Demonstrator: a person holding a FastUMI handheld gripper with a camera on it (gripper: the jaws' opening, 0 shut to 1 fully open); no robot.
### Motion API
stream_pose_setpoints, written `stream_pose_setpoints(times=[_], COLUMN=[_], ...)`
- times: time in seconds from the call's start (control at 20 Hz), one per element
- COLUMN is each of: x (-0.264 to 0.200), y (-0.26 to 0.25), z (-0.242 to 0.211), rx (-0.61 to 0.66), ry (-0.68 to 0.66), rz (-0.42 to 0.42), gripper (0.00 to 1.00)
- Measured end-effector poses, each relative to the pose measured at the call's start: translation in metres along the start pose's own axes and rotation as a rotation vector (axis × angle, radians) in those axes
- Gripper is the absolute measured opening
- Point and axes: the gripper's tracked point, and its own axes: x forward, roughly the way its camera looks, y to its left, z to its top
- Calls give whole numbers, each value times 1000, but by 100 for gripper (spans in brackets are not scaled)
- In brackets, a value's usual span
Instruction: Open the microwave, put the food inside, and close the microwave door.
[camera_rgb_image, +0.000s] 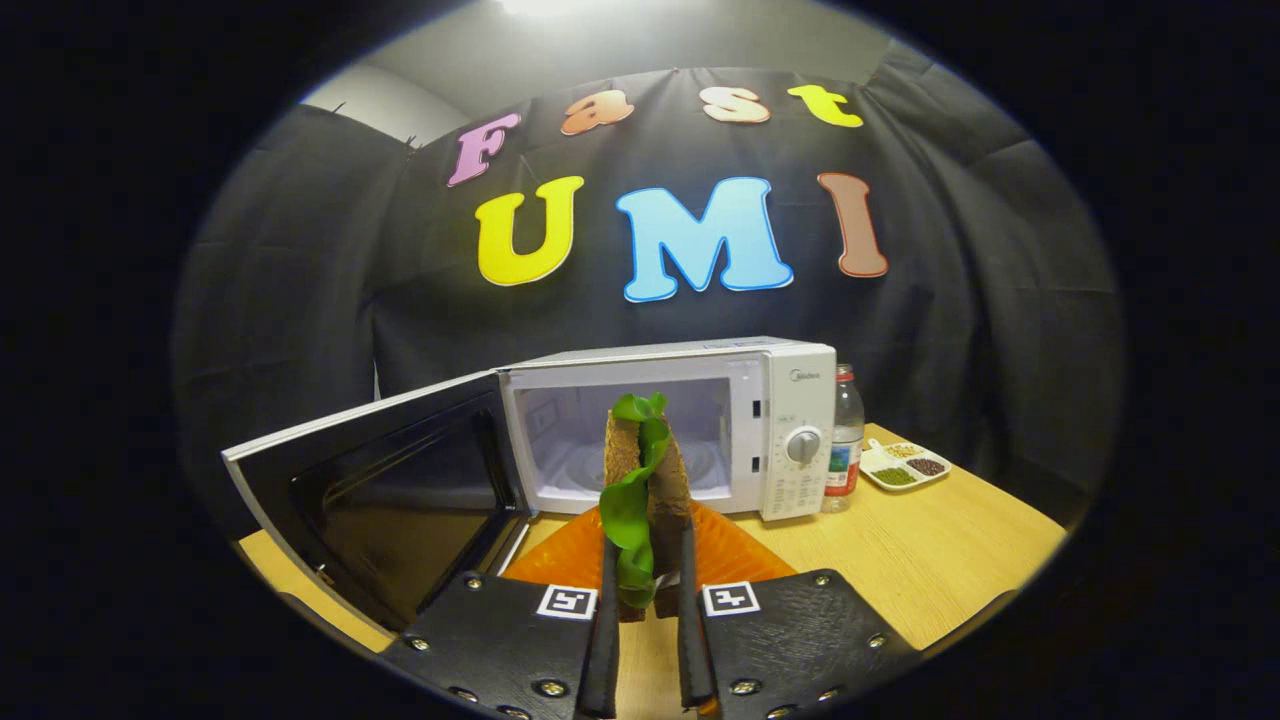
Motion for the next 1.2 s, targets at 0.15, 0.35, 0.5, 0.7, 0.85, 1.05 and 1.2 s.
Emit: stream_pose_setpoints(times=[0.15,0.35,0.5,0.7,0.85,1.05,1.2], x=[32,75,108,149,179,219,245], y=[15,34,44,45,41,41,41], z=[1,5,3,0,-8,-6,-13], rx=[-36,-62,-61,-64,-60,-56,-59], ry=[-10,-8,13,29,52,46,59], rz=[-13,-25,-31,-58,-91,-118,-129], gripper=[24,24,24,24,24,24,24])
